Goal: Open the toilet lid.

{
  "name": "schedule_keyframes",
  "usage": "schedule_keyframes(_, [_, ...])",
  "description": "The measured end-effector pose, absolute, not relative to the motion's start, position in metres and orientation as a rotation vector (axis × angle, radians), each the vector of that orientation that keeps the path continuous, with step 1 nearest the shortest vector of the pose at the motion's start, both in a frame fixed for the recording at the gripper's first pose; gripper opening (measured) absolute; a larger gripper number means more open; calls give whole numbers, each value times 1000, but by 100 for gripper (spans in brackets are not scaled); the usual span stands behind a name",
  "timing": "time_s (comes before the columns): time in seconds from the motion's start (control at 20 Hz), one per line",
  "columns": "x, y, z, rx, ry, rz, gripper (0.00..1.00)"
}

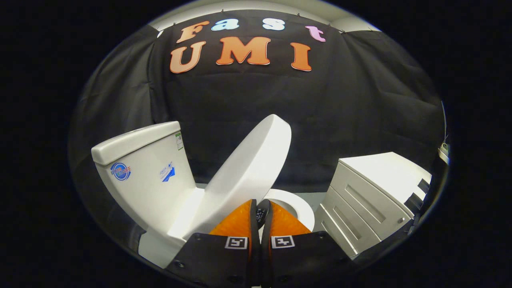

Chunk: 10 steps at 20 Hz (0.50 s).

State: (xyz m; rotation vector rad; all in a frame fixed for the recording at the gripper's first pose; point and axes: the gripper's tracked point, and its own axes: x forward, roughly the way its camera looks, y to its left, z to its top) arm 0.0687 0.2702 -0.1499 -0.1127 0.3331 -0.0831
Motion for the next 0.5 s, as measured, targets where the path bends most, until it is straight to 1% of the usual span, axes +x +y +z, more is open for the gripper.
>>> schedule_keyframes(0.3, [69,301,-137,-188,323,-123,8])
schedule_keyframes(0.5, [70,329,-126,-239,298,-107,8])
